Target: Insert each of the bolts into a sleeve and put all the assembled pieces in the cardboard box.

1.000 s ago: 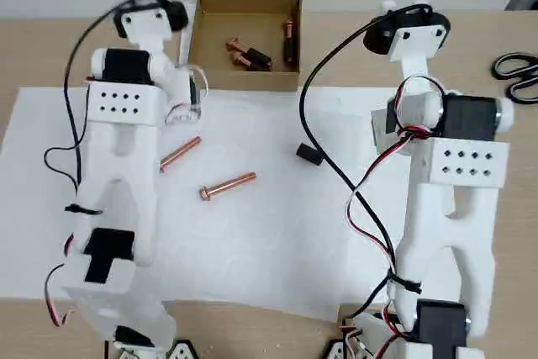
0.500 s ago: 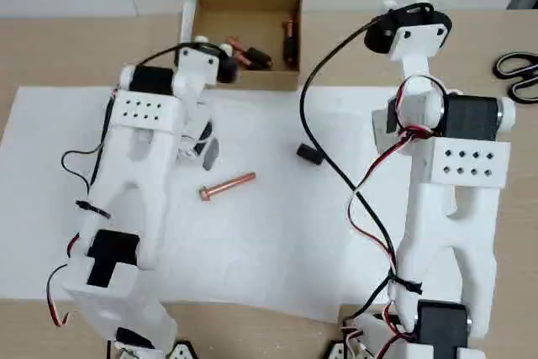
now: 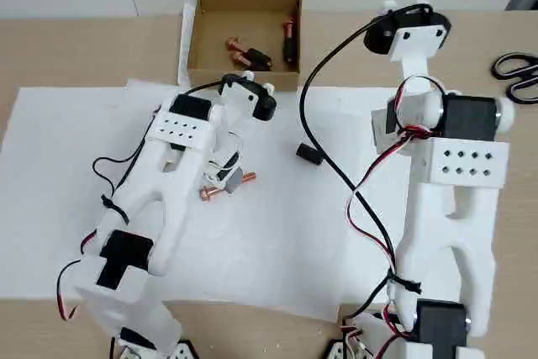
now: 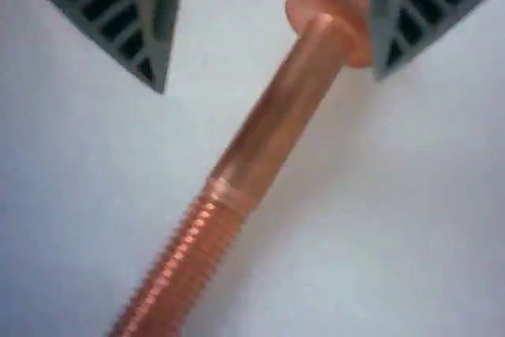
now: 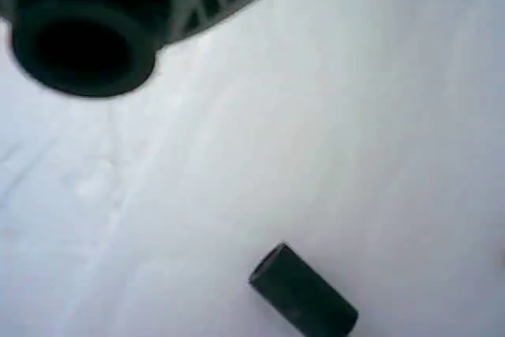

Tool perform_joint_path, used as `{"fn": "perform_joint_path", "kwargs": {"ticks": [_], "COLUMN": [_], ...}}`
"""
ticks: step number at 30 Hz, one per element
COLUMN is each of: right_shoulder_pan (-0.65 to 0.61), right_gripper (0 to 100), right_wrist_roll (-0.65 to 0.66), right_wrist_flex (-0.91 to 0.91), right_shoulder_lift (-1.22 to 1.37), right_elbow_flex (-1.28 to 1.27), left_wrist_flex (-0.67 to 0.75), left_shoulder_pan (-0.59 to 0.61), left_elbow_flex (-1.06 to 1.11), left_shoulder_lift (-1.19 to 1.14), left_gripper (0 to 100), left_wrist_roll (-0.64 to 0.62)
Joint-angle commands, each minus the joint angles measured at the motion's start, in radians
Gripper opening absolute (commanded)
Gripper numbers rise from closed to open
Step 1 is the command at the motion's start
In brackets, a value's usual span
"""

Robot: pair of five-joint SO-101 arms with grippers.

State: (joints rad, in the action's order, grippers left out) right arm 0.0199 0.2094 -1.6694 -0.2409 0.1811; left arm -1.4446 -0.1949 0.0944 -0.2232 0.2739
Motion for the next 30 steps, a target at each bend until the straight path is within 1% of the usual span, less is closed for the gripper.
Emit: {"fn": "perform_joint_path", "kwargs": {"ticks": [1, 4, 10, 14, 20, 30], "right_shoulder_pan": [0.008, 0.005, 0.004, 0.004, 0.004, 0.004], "right_gripper": [0.3, 0.3, 0.3, 0.3, 0.3, 0.3], "right_wrist_roll": [-0.012, -0.012, -0.012, -0.012, -0.012, -0.012], "right_wrist_flex": [-0.002, -0.001, 0.001, 0.002, 0.002, 0.002], "right_shoulder_lift": [-0.041, -0.041, -0.038, -0.039, -0.041, -0.041], "right_elbow_flex": [0.006, 0.006, 0.006, 0.006, 0.006, 0.006], "left_wrist_flex": [0.034, 0.035, 0.100, 0.103, 0.104, 0.114], "left_shoulder_pan": [-0.008, -0.006, -0.005, -0.006, -0.009, -0.011], "left_elbow_flex": [0.016, 0.035, 0.097, 0.101, 0.101, 0.099], "left_shoulder_lift": [0.048, 0.048, 0.048, 0.048, 0.048, -0.072], "left_gripper": [17, 17, 17, 16, 1, 1], "left_wrist_roll": [0.032, 0.038, 0.038, 0.038, 0.038, 0.035]}}
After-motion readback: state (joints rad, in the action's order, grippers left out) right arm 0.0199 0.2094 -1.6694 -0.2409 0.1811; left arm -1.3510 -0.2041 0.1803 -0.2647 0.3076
